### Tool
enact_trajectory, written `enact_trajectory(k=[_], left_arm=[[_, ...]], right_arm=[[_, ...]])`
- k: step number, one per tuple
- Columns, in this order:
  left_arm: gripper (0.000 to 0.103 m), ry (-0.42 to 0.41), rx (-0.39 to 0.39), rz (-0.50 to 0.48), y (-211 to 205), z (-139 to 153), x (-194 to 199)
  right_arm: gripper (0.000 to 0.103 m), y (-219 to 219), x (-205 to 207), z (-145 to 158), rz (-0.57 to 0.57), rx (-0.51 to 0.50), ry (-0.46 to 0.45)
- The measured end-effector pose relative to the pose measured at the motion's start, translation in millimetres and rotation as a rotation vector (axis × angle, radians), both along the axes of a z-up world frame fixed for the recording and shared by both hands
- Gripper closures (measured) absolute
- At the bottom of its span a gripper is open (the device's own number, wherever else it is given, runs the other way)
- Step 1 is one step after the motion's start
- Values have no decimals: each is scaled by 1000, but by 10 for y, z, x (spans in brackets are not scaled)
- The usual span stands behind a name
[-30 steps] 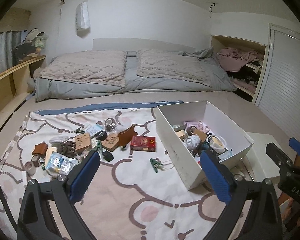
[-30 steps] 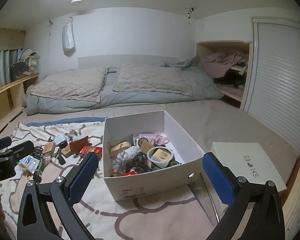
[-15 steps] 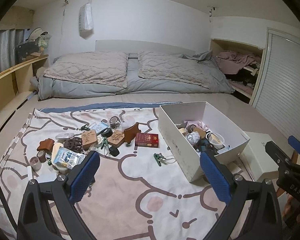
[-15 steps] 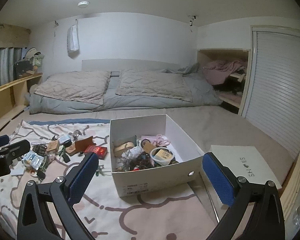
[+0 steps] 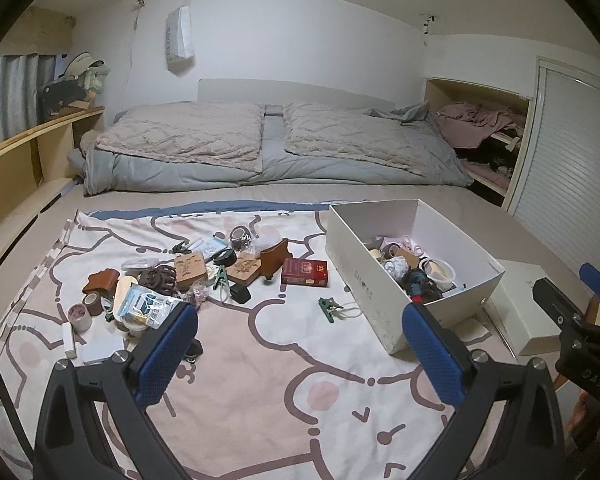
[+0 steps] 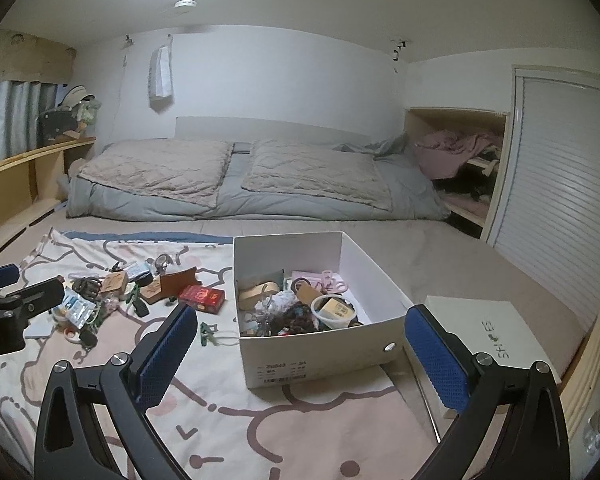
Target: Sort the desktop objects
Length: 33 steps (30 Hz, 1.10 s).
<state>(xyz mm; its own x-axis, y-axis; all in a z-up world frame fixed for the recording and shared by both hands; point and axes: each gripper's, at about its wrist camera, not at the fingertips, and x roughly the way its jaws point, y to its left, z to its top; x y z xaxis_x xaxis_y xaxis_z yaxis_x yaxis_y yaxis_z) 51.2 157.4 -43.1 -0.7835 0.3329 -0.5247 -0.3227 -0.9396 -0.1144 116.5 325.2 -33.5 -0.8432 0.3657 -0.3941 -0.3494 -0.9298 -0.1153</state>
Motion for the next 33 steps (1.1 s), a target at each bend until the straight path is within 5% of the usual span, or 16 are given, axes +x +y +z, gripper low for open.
enact_trajectory(k=[18,33], left_arm=[[0,-27,-10,22,-57,-117,-51],[0,-34,-13,31,-76,-141,-82]], right_arm=[[0,77,-42,-159,-6,-75,-55],[0,6,-92,-174,6,-35,-81]])
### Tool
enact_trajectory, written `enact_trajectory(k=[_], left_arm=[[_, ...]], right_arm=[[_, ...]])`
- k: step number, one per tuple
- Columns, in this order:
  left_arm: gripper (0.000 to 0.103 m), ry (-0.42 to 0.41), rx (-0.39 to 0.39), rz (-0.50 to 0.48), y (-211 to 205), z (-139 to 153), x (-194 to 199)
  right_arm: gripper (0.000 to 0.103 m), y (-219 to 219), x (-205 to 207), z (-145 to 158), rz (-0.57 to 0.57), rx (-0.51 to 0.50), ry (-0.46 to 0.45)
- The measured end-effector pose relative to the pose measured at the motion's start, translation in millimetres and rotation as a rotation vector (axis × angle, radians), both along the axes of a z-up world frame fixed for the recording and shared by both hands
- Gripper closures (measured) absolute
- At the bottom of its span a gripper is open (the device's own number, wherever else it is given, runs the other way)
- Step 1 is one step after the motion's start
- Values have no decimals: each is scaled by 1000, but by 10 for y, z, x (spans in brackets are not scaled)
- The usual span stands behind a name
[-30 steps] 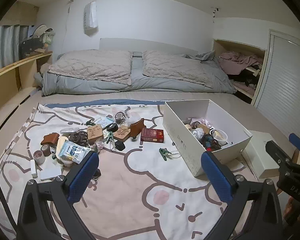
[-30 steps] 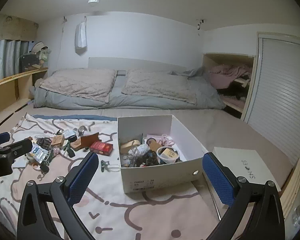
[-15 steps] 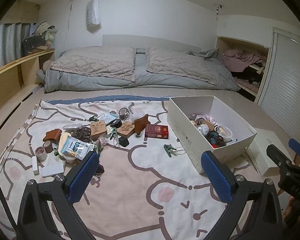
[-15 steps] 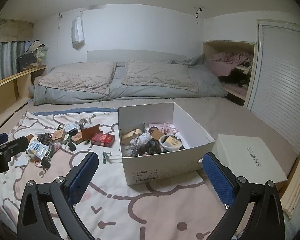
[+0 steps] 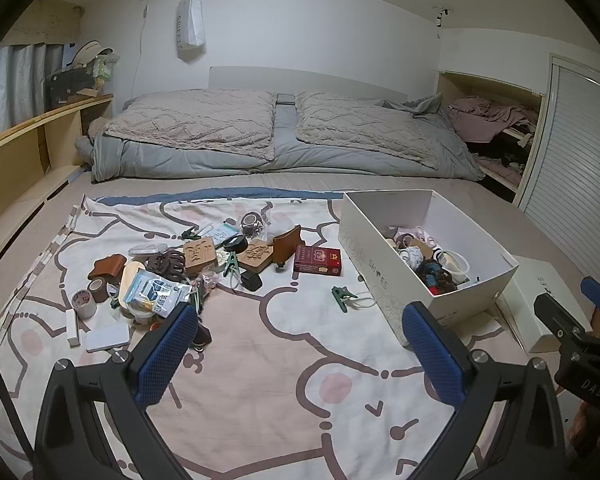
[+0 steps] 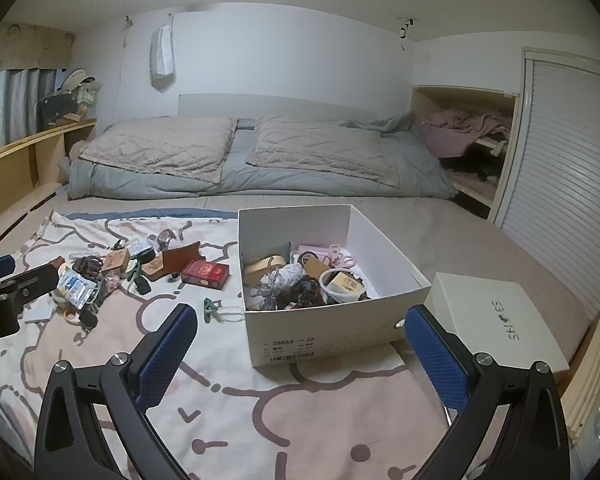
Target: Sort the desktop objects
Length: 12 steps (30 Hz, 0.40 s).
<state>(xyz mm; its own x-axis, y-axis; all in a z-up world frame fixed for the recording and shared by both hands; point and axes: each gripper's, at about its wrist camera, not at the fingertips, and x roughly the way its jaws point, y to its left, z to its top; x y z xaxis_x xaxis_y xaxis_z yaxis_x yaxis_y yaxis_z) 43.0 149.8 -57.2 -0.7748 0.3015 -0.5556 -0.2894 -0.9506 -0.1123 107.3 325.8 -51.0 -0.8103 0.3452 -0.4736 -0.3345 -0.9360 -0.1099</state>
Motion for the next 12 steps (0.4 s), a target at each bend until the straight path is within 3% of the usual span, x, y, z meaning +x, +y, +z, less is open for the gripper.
enact_trajectory(k=[12], left_arm=[[0,-5,-2,9,-7,-19,-4]], right_arm=[[0,23,-6,-14,-10,-8,-7]])
